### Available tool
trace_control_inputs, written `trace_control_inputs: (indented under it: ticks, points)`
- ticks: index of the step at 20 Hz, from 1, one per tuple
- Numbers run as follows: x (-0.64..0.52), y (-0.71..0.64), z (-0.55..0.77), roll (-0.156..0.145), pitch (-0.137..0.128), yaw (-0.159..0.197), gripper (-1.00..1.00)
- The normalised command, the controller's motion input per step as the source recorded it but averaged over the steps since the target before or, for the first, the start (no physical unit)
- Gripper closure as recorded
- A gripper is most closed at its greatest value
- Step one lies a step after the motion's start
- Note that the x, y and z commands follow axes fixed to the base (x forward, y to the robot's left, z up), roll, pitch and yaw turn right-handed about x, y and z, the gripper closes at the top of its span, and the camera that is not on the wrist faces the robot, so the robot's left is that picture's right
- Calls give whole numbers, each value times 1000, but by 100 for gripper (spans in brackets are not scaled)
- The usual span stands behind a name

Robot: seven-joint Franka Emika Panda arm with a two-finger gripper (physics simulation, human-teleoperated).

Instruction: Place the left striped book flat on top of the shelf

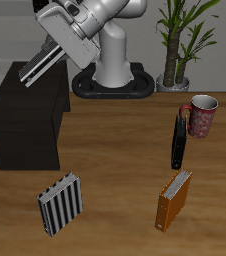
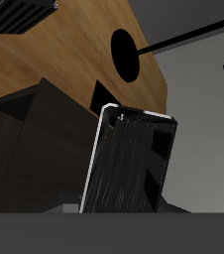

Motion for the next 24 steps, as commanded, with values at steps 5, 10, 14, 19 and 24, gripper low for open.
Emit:
trace_control_inputs:
  ticks: [5,10,14,19,24]
  points:
    - [127,-208,-112,-58,11,-1,100]
    - [174,-285,-147,-68,29,-10,100]
    - [77,-282,-189,-61,29,-7,100]
    - [88,-189,-158,-57,29,-9,100]
    - [75,-305,-167,-73,47,-11,100]
